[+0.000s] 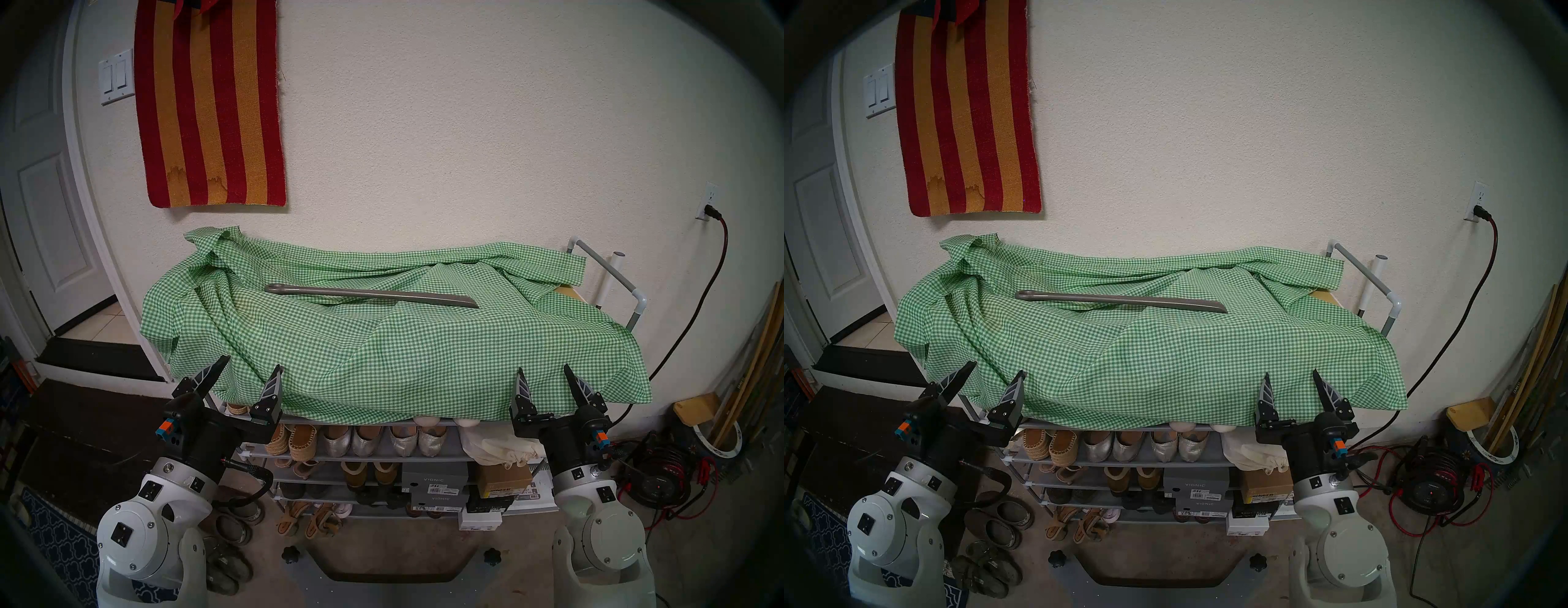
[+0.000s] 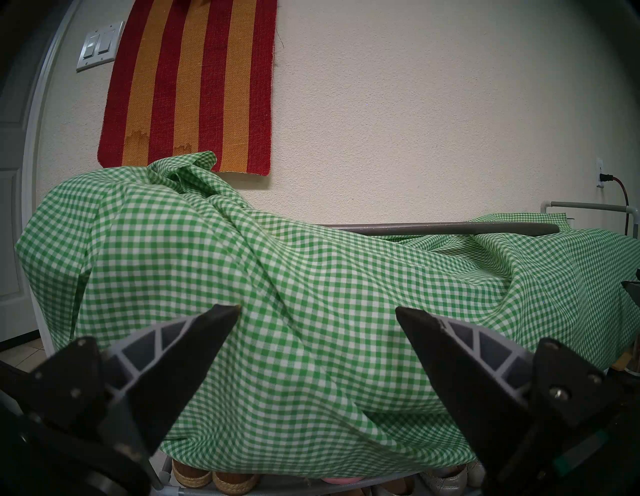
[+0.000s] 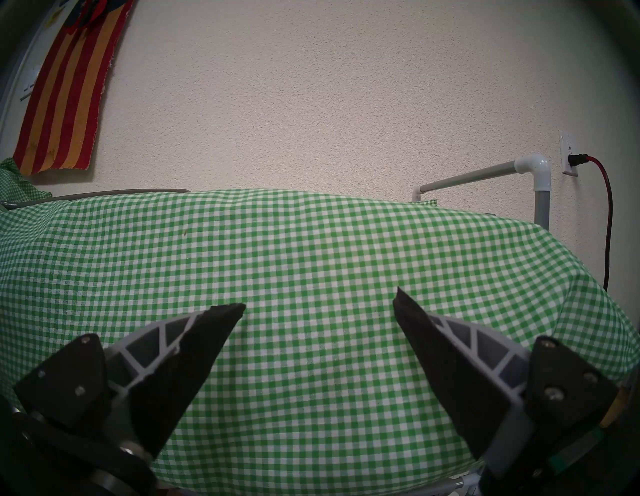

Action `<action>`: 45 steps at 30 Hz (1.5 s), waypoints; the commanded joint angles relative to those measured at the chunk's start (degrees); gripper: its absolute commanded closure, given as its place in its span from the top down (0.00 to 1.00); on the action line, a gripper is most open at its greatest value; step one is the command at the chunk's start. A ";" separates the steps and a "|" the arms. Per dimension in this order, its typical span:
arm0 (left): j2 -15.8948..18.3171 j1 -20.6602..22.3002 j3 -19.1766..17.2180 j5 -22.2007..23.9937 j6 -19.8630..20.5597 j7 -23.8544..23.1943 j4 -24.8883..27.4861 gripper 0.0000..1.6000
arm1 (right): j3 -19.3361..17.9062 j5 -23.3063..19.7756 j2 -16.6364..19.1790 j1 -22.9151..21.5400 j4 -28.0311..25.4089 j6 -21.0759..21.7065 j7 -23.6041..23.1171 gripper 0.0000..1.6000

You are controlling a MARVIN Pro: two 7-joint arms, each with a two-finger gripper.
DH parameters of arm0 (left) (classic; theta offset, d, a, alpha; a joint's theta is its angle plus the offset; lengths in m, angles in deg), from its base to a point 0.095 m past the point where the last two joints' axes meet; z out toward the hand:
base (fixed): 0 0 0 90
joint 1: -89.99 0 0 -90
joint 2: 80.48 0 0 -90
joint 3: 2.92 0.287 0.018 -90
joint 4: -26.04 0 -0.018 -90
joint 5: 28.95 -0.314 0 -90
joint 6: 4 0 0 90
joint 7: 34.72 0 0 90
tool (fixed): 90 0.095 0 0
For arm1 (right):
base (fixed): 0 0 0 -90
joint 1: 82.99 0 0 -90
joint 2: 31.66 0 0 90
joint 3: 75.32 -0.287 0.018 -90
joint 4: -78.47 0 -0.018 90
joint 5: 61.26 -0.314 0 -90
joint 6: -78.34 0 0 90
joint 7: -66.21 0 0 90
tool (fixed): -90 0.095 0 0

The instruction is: Lift the object off the cloth, cover the shoe rack with the cloth, put the object back

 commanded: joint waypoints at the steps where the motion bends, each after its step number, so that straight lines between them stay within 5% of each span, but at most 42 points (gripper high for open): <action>1: 0.04 0.06 -0.05 -0.09 0.03 0.03 0.04 1.00 | 0.03 0.01 -0.01 0.01 -0.02 0.02 0.00 1.00; 13: 0.25 -1.48 -1.17 0.30 -0.80 -0.99 4.78 1.00 | 0.03 0.01 -0.01 0.01 -0.02 0.02 0.00 1.00; 26: 0.11 -2.72 -2.70 2.18 -9.76 -4.23 5.44 1.00 | 0.02 0.00 -0.01 0.01 -0.01 0.00 -0.01 1.00; 38: 4.51 7.13 -8.52 3.23 -15.45 -4.42 5.44 1.00 | 0.02 0.00 -0.01 0.00 0.00 -0.02 -0.01 1.00; 45: 9.35 12.07 -8.14 1.32 -13.34 -6.59 5.44 1.00 | 0.01 0.00 -0.01 0.00 0.00 -0.02 -0.02 1.00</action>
